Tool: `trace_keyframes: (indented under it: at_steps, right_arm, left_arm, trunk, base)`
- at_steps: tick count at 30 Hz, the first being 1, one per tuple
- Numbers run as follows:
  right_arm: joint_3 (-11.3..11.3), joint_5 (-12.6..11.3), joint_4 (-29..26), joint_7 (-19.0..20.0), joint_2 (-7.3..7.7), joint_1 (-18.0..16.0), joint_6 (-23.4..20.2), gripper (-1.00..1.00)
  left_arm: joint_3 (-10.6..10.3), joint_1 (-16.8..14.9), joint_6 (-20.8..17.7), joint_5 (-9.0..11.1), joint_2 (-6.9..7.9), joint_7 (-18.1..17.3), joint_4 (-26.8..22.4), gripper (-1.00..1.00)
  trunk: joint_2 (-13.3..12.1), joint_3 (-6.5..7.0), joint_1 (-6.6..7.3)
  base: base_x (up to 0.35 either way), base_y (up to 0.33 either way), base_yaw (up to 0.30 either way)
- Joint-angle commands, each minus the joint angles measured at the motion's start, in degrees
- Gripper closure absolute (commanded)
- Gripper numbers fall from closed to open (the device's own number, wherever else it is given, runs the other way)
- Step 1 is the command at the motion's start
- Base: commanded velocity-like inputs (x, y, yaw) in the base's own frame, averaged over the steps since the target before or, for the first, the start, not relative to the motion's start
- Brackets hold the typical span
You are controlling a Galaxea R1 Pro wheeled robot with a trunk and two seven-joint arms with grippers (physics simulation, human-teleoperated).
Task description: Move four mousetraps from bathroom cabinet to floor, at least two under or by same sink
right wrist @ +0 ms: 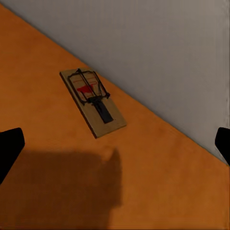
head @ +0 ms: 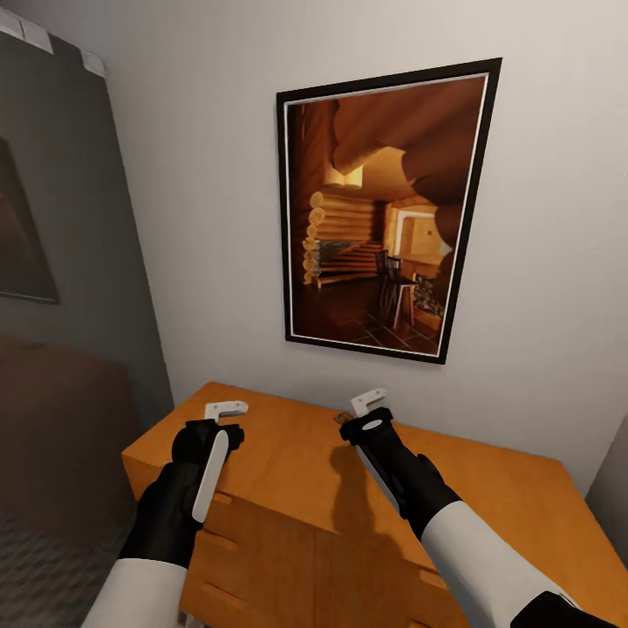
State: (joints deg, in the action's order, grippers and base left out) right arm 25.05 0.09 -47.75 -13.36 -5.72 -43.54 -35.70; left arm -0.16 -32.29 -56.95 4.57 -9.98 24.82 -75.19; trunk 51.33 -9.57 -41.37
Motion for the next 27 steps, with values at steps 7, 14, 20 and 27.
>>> trace_keyframes:
  at_steps: [7,14,20,27]
  right_arm:
    - [0.2,-0.01,-0.04,-0.26,0.05,-0.05,-0.34,-1.0]
    - [0.3,-0.05,0.5,-0.25,0.01,-0.05,-0.35,-1.0]
    - [0.29,-0.02,0.63,-0.25,0.01,-0.05,-0.34,-1.0]
    - [0.27,-0.02,0.64,-0.24,0.01,-0.05,-0.34,-1.0]
  left_arm:
    - [-0.02,-0.05,-0.22,0.52,-0.02,0.42,-0.05,1.0]
    - [-0.02,-0.05,-0.22,0.53,-0.02,0.41,-0.05,1.0]
    - [-0.04,-0.05,-0.23,0.53,-0.02,0.41,-0.05,1.0]
    - [-0.1,-0.05,-0.26,0.53,-0.02,0.34,0.0,1.0]
  trunk:
    - [0.07,-0.09,-0.01]
    - [0.07,-0.09,-0.01]
    - [0.07,-0.09,-0.01]
    - [0.07,-0.09,-0.01]
  base:
    - [0.0,-0.119,0.005]
    - [0.0,-0.01,0.205]
    - [0.0,-0.001,0.291]
    - [0.0,0.0,0.227]
